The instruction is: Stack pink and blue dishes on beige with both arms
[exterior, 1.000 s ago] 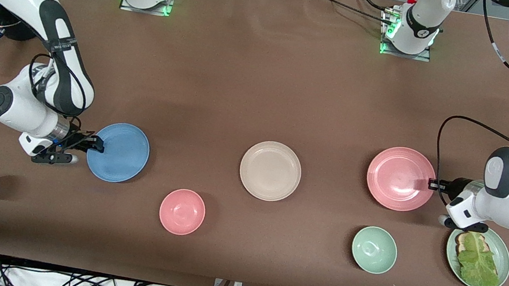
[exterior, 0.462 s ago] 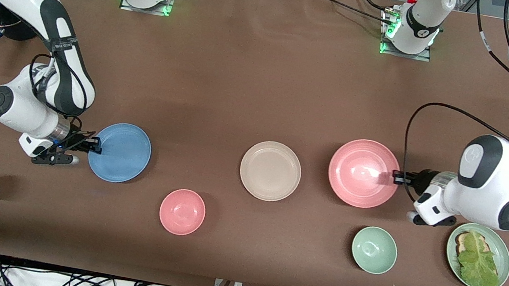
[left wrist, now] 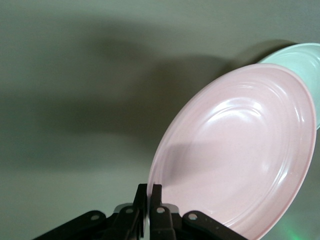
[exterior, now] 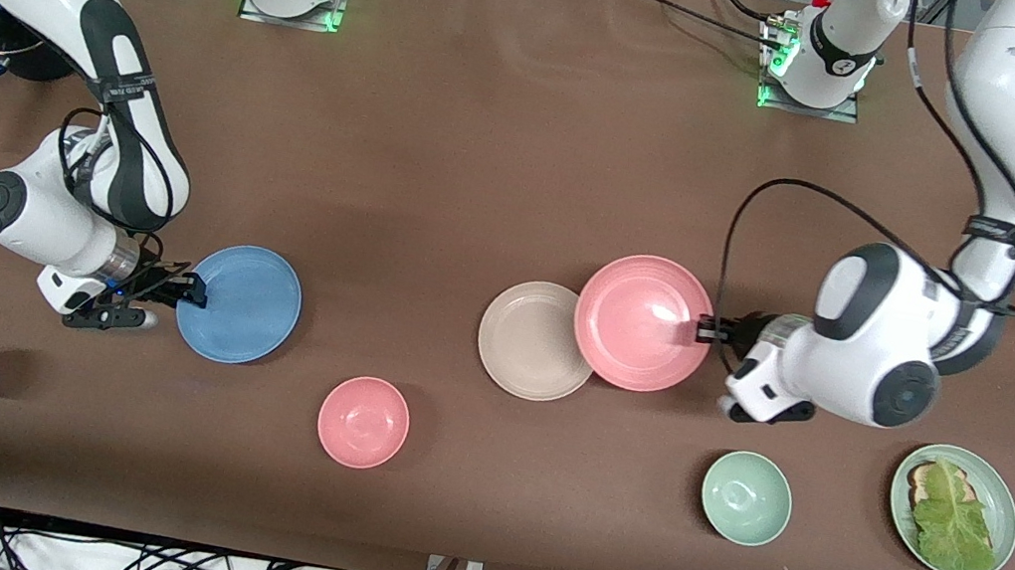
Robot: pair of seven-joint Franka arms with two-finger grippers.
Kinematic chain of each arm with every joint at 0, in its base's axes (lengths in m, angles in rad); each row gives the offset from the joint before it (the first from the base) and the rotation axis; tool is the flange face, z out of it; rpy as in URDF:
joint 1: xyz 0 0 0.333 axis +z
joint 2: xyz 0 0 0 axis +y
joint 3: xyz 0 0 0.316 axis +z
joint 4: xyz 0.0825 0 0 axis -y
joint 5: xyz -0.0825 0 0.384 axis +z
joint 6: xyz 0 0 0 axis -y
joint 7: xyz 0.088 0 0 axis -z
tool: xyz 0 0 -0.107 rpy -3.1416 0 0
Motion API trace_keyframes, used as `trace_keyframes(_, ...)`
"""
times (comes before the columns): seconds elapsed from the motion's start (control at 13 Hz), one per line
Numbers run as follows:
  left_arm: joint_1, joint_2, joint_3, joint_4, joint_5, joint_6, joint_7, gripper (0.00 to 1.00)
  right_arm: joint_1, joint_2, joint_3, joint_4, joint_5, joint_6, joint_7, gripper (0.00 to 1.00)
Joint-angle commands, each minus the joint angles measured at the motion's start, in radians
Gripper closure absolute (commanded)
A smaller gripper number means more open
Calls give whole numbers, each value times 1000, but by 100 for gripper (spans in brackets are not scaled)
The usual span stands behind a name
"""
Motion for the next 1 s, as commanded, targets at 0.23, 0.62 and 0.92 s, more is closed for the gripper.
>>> trace_keyframes(0.23,-135,83,13,18,-10,266,-149,100,2,-9,0,4,-14,-9,-17,92)
trace_keyframes(0.62,-184,89,36,17,24,267,-148,100,-1,3,-2,110,-27,-155,-4,100)
trace_keyframes(0.92,-181,101,38,18,21,269,-134,36,25,2,-2,242,-133,-312,122,100)
